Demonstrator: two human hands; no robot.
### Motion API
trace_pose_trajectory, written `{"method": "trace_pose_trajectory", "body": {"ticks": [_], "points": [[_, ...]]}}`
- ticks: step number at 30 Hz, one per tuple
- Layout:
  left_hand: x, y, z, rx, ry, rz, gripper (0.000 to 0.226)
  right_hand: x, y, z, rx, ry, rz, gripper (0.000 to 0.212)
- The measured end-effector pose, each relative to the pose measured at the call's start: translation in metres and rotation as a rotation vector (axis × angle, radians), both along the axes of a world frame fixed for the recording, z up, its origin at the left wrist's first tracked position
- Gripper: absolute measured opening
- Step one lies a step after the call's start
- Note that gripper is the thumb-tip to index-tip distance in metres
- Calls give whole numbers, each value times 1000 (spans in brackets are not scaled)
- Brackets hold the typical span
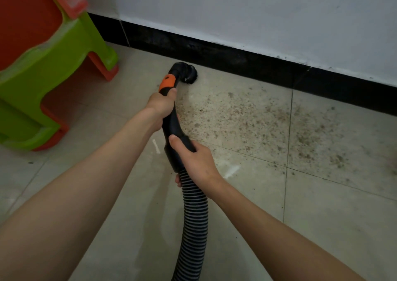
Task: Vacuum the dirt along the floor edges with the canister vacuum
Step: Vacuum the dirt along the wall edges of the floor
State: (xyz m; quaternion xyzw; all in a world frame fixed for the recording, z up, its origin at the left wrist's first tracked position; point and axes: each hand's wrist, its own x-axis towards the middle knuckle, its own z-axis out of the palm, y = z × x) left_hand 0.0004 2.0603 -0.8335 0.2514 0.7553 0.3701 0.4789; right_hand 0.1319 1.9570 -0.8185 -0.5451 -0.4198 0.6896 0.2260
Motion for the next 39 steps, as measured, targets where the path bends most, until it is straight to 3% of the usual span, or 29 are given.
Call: {"method": "trace_pose_trajectory", "body": {"ticks": [24, 30, 39], "points": [[141, 4, 4, -11, -59, -293, 44, 93, -15, -2, 37, -162, -306, 37], [124, 13, 11, -17, -37, -246, 50, 81, 0, 0, 32, -140, -285, 34], [19, 2, 13, -18, 18, 8, 52, 9, 16, 0, 32, -103, -5, 35]]}}
